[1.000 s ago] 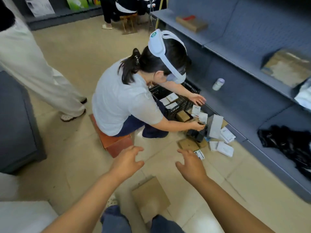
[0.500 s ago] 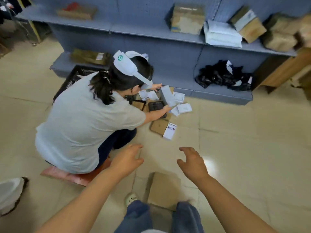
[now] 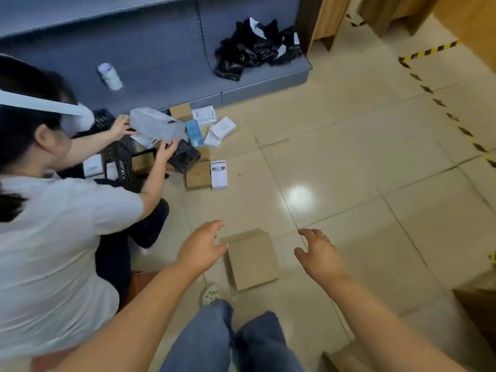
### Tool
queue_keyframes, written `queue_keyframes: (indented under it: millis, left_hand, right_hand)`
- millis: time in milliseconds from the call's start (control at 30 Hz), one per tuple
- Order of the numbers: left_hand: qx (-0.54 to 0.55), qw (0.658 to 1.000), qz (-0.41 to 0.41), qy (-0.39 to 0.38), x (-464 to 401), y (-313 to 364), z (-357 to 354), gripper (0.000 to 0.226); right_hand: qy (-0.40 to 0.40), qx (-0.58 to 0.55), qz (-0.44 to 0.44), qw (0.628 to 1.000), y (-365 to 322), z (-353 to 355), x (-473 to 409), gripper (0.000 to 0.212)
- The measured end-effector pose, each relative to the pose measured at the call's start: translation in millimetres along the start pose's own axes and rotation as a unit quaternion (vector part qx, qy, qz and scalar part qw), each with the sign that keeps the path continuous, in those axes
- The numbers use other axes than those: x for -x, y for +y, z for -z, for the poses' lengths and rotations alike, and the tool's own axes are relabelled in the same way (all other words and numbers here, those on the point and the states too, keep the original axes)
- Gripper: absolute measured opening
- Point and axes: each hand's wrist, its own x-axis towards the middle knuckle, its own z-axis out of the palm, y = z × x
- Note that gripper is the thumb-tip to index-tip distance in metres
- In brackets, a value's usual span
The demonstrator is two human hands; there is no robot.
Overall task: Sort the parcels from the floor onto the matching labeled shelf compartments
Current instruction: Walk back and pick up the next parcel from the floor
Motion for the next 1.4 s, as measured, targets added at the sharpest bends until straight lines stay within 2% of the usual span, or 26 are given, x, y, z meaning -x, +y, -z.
queue_keyframes:
  millis: [233, 433, 567, 700, 833, 1000, 1100, 1233, 1300, 1333, 1400]
  left_hand:
    - [-0.002, 0.998, 0.000, -0.066, -61.5, -51.5, -89.8, 0.056]
    - [-0.009, 0.995, 0.042, -0.086, -133.7, -132.6, -178.4, 0.057]
    - [0.044, 0.988, 0.105, -0.102, -188.2, -191.5, -247.0, 0.059]
    - [0.127, 0.965, 0.199, -0.113, -240.0, -251.4, -312.2, 0.061]
    - [0.077, 0.961, 0.243, -0.104, -272.9, -292.1, -359.1, 0.062]
    - [0.037, 0.949, 0.308, -0.059, -292.0, -308.6, -399.2, 0.070]
    - [0.099, 0.925, 0.363, -0.056, -298.1, -322.3, -415.3, 0.061]
    - [0.345, 0.848, 0.388, -0.106, -293.1, -328.0, -418.4, 0.036]
    - [0.400, 0.820, 0.395, -0.111, -288.4, -324.9, -409.4, 0.020]
    - [0.415, 0.810, 0.399, -0.114, -285.8, -321.0, -402.2, 0.020]
    - [0.426, 0.802, 0.402, -0.115, -280.8, -314.0, -388.1, 0.037]
  right_hand:
    - [-0.004, -0.022, -0.080, 0.997, 65.8, -81.1, -38.0, 0.049]
    - [-0.029, -0.009, -0.109, 0.994, 113.3, -186.4, -106.9, 0.049]
    - [-0.053, -0.005, -0.115, 0.992, 145.0, -262.5, -165.9, 0.050]
    - [-0.068, -0.035, -0.150, 0.986, 176.5, -332.9, -220.1, 0.049]
    - [-0.075, -0.051, -0.179, 0.980, 201.1, -383.8, -261.2, 0.052]
    - [-0.083, -0.051, -0.199, 0.975, 219.7, -428.5, -297.9, 0.053]
    - [-0.099, -0.092, -0.214, 0.967, 223.9, -448.6, -310.3, 0.049]
    - [-0.087, -0.192, -0.237, 0.948, 222.1, -458.5, -312.2, 0.022]
    - [-0.081, -0.219, -0.242, 0.942, 218.0, -454.3, -307.8, 0.007]
    - [-0.077, -0.235, -0.243, 0.938, 214.8, -450.5, -304.1, 0.009]
    - [-0.064, -0.275, -0.248, 0.927, 205.0, -438.4, -294.1, 0.011]
